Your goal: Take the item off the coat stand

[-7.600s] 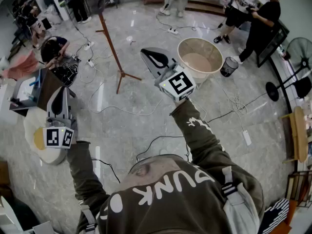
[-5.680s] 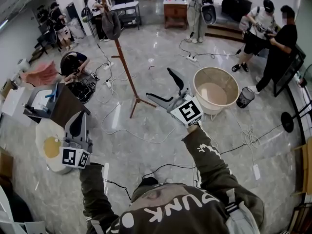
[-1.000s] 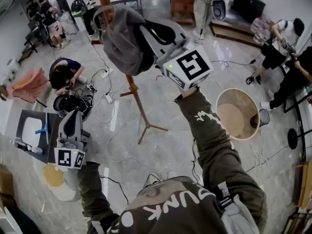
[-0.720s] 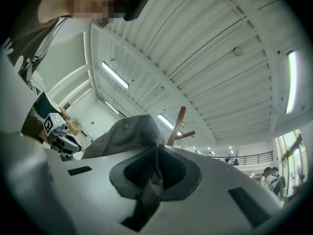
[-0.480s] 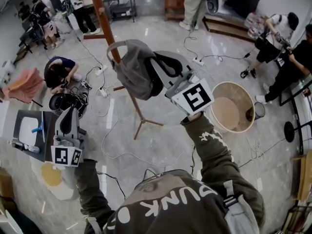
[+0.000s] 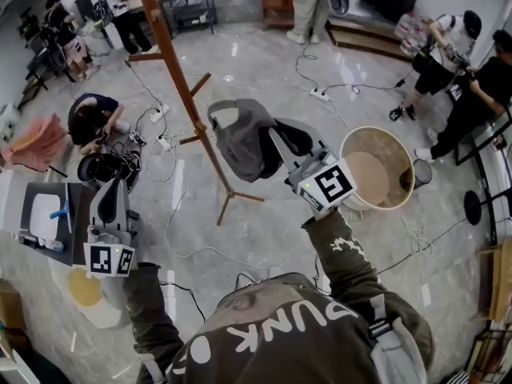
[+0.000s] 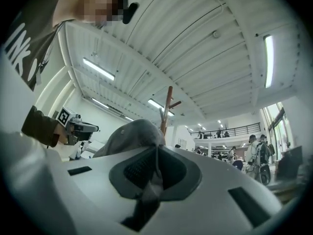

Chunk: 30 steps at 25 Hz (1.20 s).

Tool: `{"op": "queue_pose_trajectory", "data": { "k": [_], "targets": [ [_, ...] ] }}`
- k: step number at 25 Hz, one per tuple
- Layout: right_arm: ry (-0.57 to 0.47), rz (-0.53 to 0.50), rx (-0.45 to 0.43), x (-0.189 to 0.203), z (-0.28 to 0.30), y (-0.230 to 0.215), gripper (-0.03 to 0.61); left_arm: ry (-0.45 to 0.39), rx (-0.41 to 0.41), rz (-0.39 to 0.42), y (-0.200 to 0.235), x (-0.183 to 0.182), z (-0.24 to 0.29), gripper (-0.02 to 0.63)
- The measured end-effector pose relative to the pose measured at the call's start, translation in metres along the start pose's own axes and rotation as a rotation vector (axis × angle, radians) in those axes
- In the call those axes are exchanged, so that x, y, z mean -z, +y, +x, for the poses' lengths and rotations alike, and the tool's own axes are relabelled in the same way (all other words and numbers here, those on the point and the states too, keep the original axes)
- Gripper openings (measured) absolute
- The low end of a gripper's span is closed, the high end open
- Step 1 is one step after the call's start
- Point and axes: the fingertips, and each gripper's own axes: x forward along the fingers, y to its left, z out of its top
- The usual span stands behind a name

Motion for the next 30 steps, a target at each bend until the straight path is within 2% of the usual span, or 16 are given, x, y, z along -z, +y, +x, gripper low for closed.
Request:
{"op": "queue_pose_trajectory", "data": {
  "k": [14,30],
  "targets": [
    [-0.003,-0.049,0.010,-0.007,-0.010,-0.005,0.023,-0.017,0.017,0.014,-0.006,-0.014,0.000,0.005],
    [0.003,-0.054,0.001,-0.008,-0.007,-0.005,0.021,-0.019,0.011,0.029,-0.008,-0.022,-0.004,0.005]
  ]
}}
